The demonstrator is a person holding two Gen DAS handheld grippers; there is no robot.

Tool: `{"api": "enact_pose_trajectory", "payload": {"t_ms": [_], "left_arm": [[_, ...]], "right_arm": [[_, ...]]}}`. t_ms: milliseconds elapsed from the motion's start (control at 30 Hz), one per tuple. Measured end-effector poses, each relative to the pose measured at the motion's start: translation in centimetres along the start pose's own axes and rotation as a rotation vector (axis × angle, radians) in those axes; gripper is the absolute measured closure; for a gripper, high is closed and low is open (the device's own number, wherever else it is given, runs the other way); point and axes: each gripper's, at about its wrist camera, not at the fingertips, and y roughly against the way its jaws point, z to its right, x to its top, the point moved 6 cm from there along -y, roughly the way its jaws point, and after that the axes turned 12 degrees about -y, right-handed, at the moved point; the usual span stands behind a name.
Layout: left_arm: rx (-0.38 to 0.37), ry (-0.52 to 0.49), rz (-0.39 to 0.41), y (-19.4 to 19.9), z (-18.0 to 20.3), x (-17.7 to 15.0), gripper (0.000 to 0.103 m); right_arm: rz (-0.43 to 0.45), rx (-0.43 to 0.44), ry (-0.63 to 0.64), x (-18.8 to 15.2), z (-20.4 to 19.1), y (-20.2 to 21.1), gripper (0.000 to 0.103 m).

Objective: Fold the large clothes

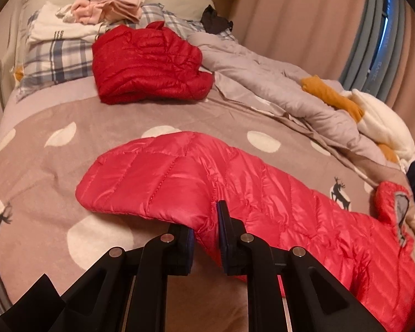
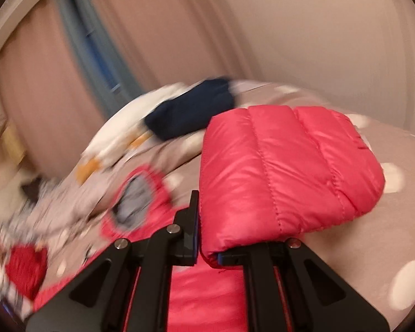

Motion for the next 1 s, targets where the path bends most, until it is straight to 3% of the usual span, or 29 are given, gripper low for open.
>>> {"api": "enact_pose_trajectory", "payload": {"t_ms": [167,333,433,567,767,900,1000], "left_arm": [[-0.023,0.042,-0.030,-0.5,-0.5,-0.3,0.088],[-0.032,0.093,-0.091,-1.7,-1.0,-1.0,0.088],[-0.069,0.165,-0.133,-2.5,-1.7,-1.6,0.088],[-0.116,0.261,-0.188,-3.4,-2.6,-2.4,0.088],[-0.086,0.250,-0.182,-3.2,-2.0,-2.3,0.088],[-0.065,0.231,-0.180,-3.3,-1.9,-2.3,0.088],[-0.060,0.228,-0.188,-3.4,-2.0,-2.4,0.088]], "right_arm": [[-0.167,0.098,0.232,-7.8,-7.1,-2.8,0.093],[-0.353,0.050,0.346,-13.8,-8.3,-6.3,0.088],[-0.376,0.053,0.338,-14.1,-7.6,-6.6,0.082],[-0.364,0.106,0.324,-14.1,-8.4,-5.6,0.059],[-0.365,0.183,0.472,-16.0,-10.8,-3.6,0.033],[-0.404,0.214,0.579,-17.4,-11.7,-3.2,0.031],[-0.411,0.203,0.500,-15.8,-10.7,-3.3,0.028]]}}
